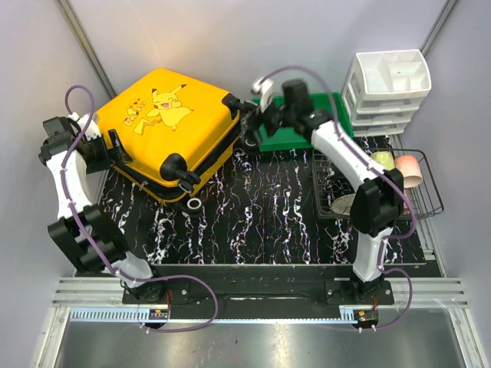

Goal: Open, take out, and arrange the luggage

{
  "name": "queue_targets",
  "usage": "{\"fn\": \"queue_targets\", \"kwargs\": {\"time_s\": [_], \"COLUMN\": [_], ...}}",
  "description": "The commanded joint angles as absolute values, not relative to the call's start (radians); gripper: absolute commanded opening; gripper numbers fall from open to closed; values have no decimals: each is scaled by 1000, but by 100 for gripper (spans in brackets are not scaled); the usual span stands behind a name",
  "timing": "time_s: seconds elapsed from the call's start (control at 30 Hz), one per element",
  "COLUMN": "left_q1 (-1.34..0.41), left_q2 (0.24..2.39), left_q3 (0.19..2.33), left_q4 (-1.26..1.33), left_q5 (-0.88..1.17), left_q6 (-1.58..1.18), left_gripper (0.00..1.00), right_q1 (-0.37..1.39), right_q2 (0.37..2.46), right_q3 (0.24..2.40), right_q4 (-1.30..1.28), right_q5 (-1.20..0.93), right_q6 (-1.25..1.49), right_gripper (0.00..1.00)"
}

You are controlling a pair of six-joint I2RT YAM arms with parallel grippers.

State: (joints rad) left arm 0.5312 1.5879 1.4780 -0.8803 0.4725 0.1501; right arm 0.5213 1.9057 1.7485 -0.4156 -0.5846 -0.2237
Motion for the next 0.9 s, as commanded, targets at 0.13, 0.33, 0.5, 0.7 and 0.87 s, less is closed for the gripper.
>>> {"fn": "queue_targets", "kwargs": {"time_s": [0.13, 0.33, 0.5, 0.7, 0.87], "left_q1": [526, 526, 526, 528, 526], "left_q2": [1275, 1155, 1080, 1019, 1006], "left_q3": [1405, 1356, 1313, 1278, 1272], "left_q4": [-877, -914, -943, -957, -963], "left_q5": [581, 578, 557, 549, 538], "left_q6": [270, 298, 314, 308, 310], "left_gripper": [93, 95, 95, 96, 96], "right_q1": [400, 399, 416, 419, 428], "right_q2": [2237, 2474, 2487, 2525, 2548], "right_q3": [2366, 2684, 2599, 2579, 2602], "right_q4": [-564, -652, -615, -560, -494], "right_q5": [-479, -604, -600, -531, -518], "right_q6": [-361, -308, -357, -371, -377], "right_gripper": [97, 100, 100, 98, 97]}}
